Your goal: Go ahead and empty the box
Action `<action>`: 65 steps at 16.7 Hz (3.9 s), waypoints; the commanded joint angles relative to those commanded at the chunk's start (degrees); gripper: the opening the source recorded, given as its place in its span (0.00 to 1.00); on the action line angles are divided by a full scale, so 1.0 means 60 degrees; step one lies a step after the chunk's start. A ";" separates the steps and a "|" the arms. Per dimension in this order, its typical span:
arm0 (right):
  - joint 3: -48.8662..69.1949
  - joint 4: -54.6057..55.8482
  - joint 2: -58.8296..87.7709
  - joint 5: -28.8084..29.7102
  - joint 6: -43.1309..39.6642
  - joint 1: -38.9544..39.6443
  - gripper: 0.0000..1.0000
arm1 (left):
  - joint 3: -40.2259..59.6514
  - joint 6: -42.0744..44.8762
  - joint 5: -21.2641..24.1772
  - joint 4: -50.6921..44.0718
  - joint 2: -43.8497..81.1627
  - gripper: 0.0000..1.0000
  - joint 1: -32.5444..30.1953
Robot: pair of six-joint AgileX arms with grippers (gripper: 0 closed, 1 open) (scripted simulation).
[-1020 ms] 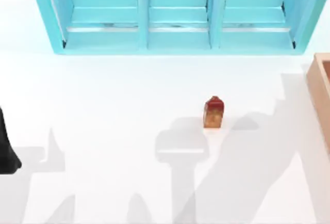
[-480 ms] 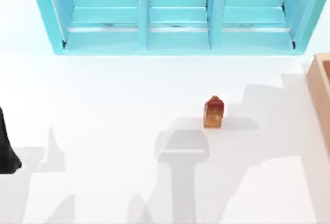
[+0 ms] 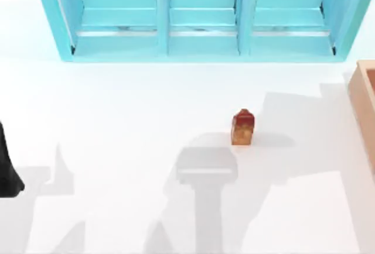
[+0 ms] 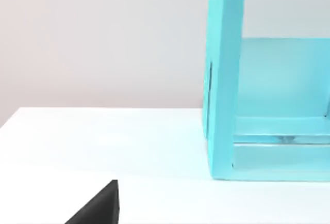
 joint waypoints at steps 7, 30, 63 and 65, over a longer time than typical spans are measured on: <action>-0.0590 0.1953 0.0215 0.0054 0.2234 0.3073 0.00 | 0.0000 0.0000 0.0000 0.0000 0.0000 1.00 0.0000; -0.2611 0.4776 0.0675 -0.0078 0.5636 0.6813 0.00 | 0.0000 0.0000 0.0000 0.0000 0.0000 1.00 0.0000; -0.3468 0.4324 0.0988 -0.0010 0.5986 0.5815 1.00 | 0.0000 0.0000 0.0000 0.0000 0.0000 1.00 0.0000; -0.3359 0.4209 0.0992 -0.0045 0.5991 0.5888 1.00 | 0.0000 0.0000 0.0000 0.0000 0.0000 1.00 0.0000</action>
